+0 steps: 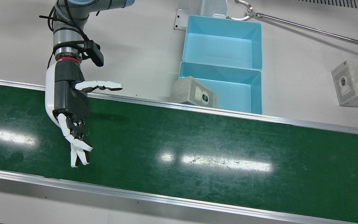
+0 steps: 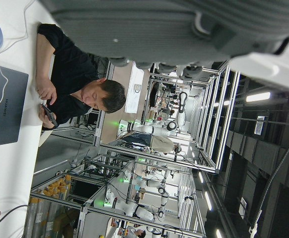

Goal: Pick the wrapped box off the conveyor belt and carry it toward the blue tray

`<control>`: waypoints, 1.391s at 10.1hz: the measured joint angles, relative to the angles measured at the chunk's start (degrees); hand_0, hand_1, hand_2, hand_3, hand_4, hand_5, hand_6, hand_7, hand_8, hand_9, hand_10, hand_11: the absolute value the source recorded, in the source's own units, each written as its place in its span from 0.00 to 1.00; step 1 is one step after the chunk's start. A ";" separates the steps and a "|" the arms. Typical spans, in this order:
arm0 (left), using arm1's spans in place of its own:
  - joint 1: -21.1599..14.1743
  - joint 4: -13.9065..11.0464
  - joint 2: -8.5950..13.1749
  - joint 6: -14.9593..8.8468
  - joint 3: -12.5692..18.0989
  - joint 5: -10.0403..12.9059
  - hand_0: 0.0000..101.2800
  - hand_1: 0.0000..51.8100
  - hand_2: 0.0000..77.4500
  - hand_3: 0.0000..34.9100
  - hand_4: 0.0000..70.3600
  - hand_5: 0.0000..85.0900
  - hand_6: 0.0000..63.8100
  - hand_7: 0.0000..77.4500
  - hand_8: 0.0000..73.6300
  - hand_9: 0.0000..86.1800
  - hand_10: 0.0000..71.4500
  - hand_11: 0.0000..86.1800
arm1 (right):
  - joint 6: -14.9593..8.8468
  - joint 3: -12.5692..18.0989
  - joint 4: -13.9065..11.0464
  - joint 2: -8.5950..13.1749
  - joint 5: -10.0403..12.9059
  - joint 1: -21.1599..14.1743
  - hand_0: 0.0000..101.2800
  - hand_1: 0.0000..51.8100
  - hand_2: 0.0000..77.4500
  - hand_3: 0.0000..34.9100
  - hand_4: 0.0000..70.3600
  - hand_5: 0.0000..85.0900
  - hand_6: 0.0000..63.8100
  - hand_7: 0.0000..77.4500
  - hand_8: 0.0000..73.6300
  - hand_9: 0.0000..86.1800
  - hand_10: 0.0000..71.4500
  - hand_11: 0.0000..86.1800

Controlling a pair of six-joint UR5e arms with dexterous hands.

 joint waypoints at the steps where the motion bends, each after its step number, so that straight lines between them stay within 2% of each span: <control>1: 0.00 0.00 0.00 0.00 0.00 0.00 0.00 0.00 0.01 0.00 0.00 0.01 0.01 0.00 0.01 0.01 0.01 0.01 | 0.00 -0.01 -0.02 -0.01 0.00 0.00 0.48 0.33 0.16 0.00 0.12 0.27 0.08 0.05 0.02 0.04 0.00 0.01; 7: 0.00 0.00 0.00 0.00 0.00 0.00 0.00 0.00 0.01 0.00 0.00 0.01 0.01 0.01 0.01 0.00 0.01 0.01 | 0.28 -1.09 0.24 -0.13 0.00 -0.13 0.48 0.33 0.15 0.00 0.09 0.26 0.08 0.06 0.02 0.04 0.00 0.01; 8: 0.00 0.00 0.00 0.00 0.00 0.00 0.00 0.00 0.01 0.00 0.00 0.01 0.01 0.01 0.01 0.00 0.00 0.01 | 0.42 -1.67 1.39 -0.13 0.00 -0.31 0.48 0.33 0.15 0.00 0.09 0.26 0.08 0.06 0.02 0.04 0.00 0.01; 9: 0.00 0.00 0.00 0.00 0.00 0.00 0.00 0.00 0.01 0.00 0.00 0.01 0.01 0.01 0.01 0.00 0.01 0.01 | 0.50 -2.72 3.55 -0.12 -0.12 -0.56 0.48 0.33 0.20 0.00 0.14 0.24 0.10 0.06 0.04 0.06 0.00 0.01; 11: 0.00 0.00 0.00 0.00 0.00 0.00 0.00 0.00 0.01 0.00 0.00 0.01 0.01 0.00 0.01 0.00 0.01 0.01 | 0.51 -4.94 7.09 -0.05 -1.54 -0.82 0.48 0.33 0.20 0.00 0.18 0.27 0.09 0.07 0.04 0.06 0.00 0.01; 14: 0.00 0.00 0.00 0.00 0.00 0.00 0.00 0.00 0.01 0.00 0.00 0.01 0.01 0.01 0.01 0.00 0.01 0.01 | 0.11 -5.77 8.15 0.40 -2.40 -1.05 0.48 0.36 0.20 0.00 0.17 0.28 0.11 0.07 0.04 0.06 0.00 0.01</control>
